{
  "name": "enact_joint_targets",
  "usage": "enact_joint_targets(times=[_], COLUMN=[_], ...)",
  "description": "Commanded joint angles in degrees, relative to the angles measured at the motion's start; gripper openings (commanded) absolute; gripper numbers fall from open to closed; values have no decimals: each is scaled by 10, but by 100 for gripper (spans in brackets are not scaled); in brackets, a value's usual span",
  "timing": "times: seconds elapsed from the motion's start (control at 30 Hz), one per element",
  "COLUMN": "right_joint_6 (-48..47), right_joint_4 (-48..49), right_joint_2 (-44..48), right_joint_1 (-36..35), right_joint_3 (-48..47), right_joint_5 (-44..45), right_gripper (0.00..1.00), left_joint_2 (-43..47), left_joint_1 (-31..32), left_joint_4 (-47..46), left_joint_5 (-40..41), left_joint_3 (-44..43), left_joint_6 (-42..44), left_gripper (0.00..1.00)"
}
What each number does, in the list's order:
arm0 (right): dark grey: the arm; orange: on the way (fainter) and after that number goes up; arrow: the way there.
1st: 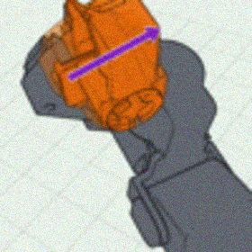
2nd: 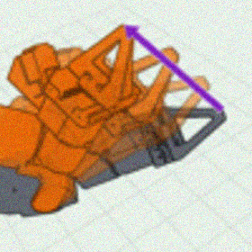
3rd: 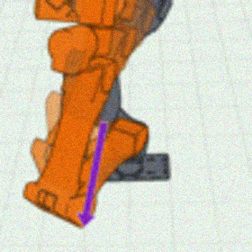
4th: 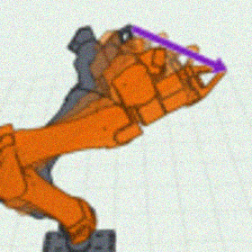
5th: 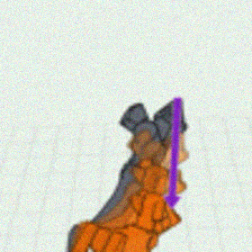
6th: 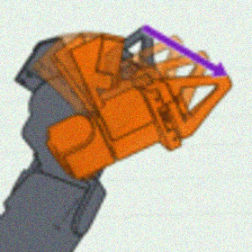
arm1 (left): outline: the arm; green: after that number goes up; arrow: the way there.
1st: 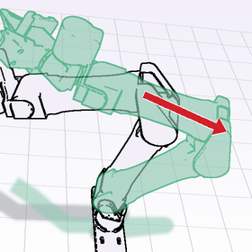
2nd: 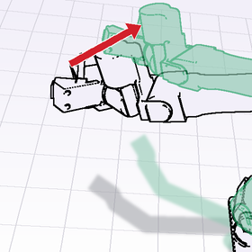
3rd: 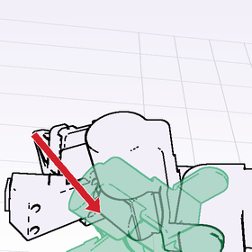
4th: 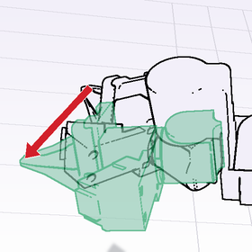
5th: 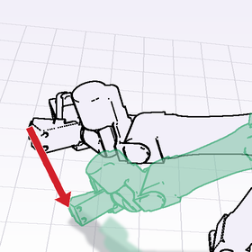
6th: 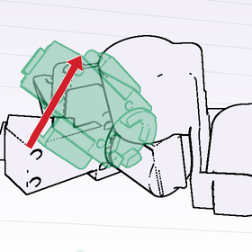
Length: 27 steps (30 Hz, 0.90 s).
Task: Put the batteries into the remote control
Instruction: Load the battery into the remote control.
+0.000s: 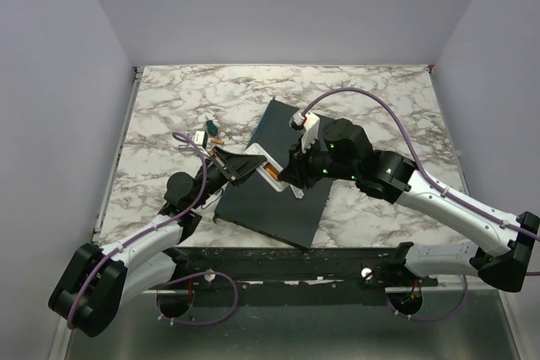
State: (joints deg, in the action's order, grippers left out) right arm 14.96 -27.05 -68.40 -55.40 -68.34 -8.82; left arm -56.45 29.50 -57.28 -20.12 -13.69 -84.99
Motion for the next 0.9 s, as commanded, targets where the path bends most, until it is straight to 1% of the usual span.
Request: enact_joint_targets(times=[0.0,0.13,0.87], right_joint_6=[-3,-4,-7], right_joint_4=[-8,-9,-19], right_joint_2=[-6,-4,-3], right_joint_1=[-1,-1,-1], right_joint_3=[2,2,2], right_joint_5=[-16,-19,-27], right_gripper=[22,20,20], left_joint_2=[4,3,-5], left_joint_1=[3,3,3], left_joint_4=[-16,-17,-26], left_joint_5=[-5,-4,-1], left_joint_3=[-14,-12,-12], left_joint_6=[-3,-4,-6], left_gripper=[0,0,0])
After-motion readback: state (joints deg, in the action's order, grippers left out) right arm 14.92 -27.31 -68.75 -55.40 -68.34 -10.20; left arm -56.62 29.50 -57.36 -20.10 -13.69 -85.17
